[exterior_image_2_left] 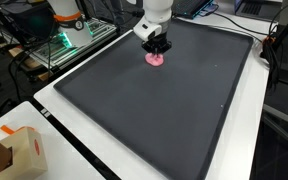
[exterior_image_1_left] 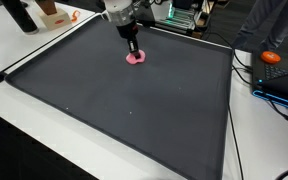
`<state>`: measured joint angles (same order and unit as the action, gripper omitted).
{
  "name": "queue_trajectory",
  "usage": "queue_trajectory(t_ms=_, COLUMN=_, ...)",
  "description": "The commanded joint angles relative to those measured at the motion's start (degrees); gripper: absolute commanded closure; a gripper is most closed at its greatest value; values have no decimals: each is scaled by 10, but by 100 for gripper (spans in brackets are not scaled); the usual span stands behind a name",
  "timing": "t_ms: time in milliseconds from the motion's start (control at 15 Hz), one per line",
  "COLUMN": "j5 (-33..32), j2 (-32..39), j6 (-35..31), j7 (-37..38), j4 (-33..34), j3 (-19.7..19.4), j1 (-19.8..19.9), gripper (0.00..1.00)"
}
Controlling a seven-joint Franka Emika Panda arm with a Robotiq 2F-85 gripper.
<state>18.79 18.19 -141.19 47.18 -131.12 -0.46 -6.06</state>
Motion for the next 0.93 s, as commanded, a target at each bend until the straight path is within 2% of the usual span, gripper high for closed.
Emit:
queue_trajectory(t_ms=0, j5=-2, j2=8, j6=-13, j7=-2, j4=-7, j3=3, j1=1, gripper=99)
queue_trajectory(t_ms=67, j5=2, j2=7, j6=-8, j7=-6, j4=-6, j3=6, j1=3, gripper=93)
queue_trajectory(t_ms=133, j5=-3, j2=6, j6=-6, j7=-1, j4=-5, j3=3, j1=1, gripper=70)
queue_trajectory(t_ms=267, j5=-5, j2=2, j6=2, j7=1, j4=-3, j3=3, j1=1, gripper=67)
queue_trajectory(t_ms=533, j5=-13, j2=-3, j6=24, j7=-8, j4=8, j3=4, j1=3, gripper=38)
queue_trajectory(t_ms=867, j5=-44, j2=3, j6=107, j7=-57, j4=55, j3=9, j1=4, gripper=1)
